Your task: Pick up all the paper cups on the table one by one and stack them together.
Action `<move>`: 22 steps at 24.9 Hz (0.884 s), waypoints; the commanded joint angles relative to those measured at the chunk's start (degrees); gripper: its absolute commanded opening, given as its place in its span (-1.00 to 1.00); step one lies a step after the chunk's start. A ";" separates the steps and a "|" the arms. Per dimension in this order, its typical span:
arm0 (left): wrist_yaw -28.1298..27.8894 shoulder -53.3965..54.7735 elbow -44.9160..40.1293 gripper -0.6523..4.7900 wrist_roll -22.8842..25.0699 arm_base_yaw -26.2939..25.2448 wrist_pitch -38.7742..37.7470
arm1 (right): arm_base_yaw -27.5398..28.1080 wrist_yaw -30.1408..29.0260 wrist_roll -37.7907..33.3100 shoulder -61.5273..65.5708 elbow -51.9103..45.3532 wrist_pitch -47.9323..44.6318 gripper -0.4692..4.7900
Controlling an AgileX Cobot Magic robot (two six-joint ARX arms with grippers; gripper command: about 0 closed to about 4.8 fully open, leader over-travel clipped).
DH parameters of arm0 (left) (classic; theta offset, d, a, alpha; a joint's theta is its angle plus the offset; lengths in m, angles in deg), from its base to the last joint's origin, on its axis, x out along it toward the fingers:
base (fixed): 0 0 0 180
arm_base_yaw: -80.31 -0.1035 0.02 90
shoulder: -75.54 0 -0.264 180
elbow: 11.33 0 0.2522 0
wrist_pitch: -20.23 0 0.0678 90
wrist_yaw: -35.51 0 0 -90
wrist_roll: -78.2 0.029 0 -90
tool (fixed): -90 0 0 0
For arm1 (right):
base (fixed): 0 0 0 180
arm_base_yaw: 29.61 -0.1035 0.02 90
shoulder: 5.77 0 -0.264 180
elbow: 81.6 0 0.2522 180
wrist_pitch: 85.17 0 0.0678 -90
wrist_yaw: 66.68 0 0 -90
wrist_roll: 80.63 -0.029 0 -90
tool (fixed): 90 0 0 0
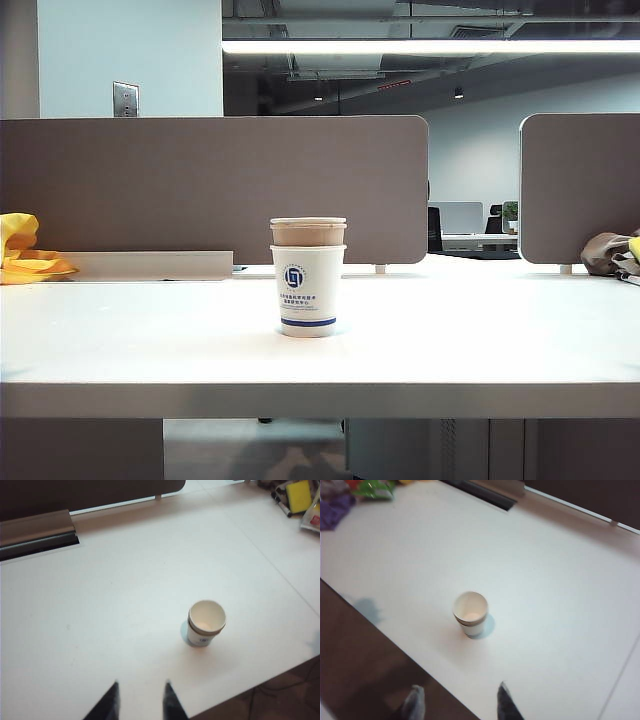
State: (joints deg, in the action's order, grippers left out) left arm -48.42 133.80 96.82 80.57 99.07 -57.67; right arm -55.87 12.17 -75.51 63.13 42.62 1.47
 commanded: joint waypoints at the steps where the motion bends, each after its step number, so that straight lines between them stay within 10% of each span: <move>1: -0.02 -2.84 -3.52 -0.35 0.85 0.04 3.87 | 0.00 1.18 2.89 -3.58 -7.50 -4.09 -0.10; 10: -3.69 -7.74 -20.02 -0.35 1.38 0.04 31.67 | 0.26 6.51 7.13 -9.38 -33.57 -36.15 -0.10; 22: -13.99 -24.79 -33.81 -0.35 1.75 0.04 36.28 | 0.35 3.76 5.97 -25.83 -56.06 -48.39 -0.10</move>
State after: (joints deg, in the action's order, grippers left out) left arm -62.28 109.30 63.79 82.08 99.05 -21.28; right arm -55.54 15.99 -68.45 37.84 -12.20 -46.22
